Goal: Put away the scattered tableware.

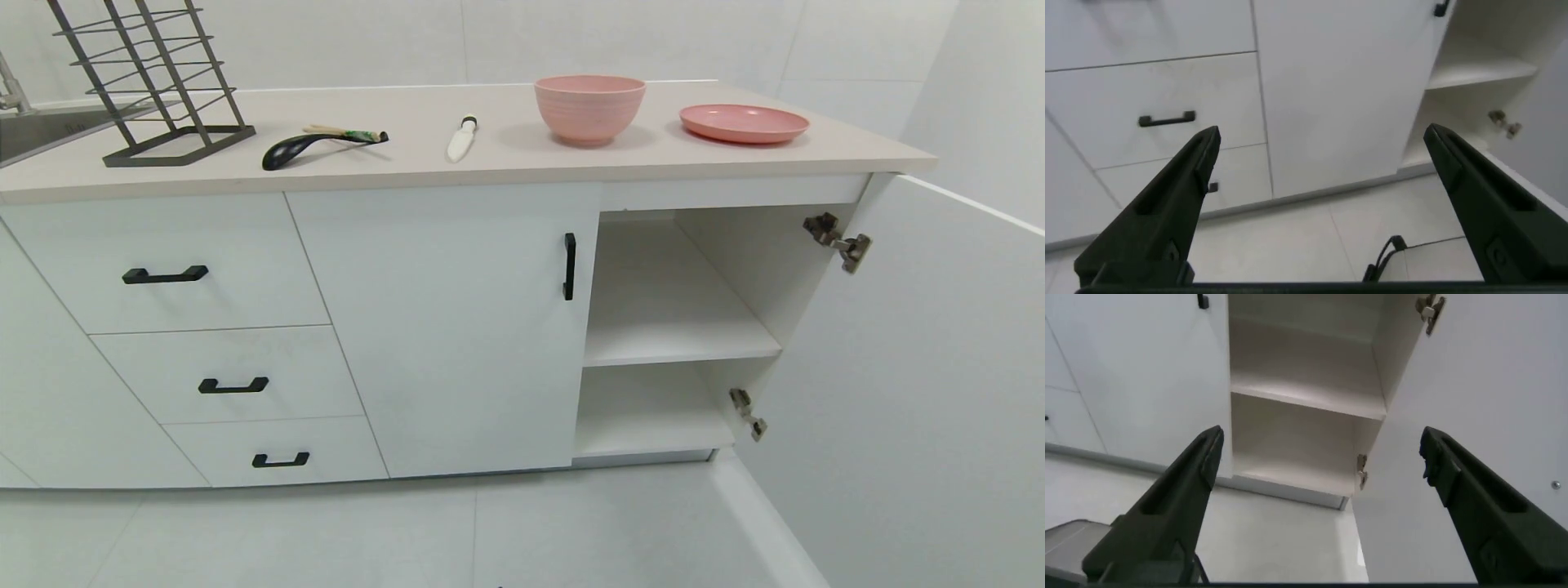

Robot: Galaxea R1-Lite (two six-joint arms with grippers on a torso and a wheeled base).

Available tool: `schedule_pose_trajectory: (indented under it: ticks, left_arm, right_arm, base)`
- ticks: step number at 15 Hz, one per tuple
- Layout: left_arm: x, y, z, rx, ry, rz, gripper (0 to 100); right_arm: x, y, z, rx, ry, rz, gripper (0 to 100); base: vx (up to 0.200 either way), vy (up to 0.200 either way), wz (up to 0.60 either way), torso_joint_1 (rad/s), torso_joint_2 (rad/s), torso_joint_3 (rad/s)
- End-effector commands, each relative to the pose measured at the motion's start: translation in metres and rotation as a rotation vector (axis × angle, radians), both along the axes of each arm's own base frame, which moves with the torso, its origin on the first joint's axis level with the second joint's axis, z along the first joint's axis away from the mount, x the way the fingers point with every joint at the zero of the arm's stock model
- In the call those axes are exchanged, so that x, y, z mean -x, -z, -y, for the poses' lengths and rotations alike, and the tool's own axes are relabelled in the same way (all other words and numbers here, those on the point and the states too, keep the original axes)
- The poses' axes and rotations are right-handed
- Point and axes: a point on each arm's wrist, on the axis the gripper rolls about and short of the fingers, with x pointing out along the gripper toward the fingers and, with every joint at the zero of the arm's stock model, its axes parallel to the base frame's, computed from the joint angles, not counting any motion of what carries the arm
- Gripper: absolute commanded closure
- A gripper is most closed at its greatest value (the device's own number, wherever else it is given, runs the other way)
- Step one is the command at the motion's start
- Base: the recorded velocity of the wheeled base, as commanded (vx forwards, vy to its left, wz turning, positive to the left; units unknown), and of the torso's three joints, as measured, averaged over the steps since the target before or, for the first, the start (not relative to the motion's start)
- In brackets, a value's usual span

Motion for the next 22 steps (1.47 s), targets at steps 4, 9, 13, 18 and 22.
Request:
schedule_pose_trajectory:
  ticks: [4, 9, 13, 18, 22]
  left_arm:
    - [-0.0012, 0.0049, -0.0057, -0.022, -0.258, -0.046, 0]
    - [-0.0012, 0.0055, -0.0047, -0.015, -0.213, -0.053, 0]
    - [-0.0011, 0.0052, -0.0049, 0.008, -0.218, -0.055, 0]
    - [-0.0012, 0.0053, -0.0053, 0.047, -0.237, -0.058, 0]
    - [-0.0011, 0.0049, -0.0055, 0.049, -0.243, -0.056, 0]
  right_arm:
    - [-0.0001, -0.0009, 0.0008, -0.037, 0.035, 0.003, 0]
    - [-0.0006, 0.0036, 0.0029, -0.164, 0.124, -0.052, 0]
    - [-0.0006, 0.0036, 0.0029, -0.166, 0.124, -0.052, 0]
    - [-0.0006, 0.0036, 0.0029, -0.167, 0.124, -0.053, 0]
    - [-0.0006, 0.0036, 0.0029, -0.167, 0.125, -0.052, 0]
  base:
    - [0.0, 0.0, 0.0, 0.0, 0.0, 0.0]
    - [0.0, 0.0, 0.0, 0.0, 0.0, 0.0]
    - [0.0, 0.0, 0.0, 0.0, 0.0, 0.0]
    - [0.0, -0.12, 0.0, 0.0, 0.0, 0.003]
    - [0.0, 0.0, 0.0, 0.0, 0.0, 0.0]
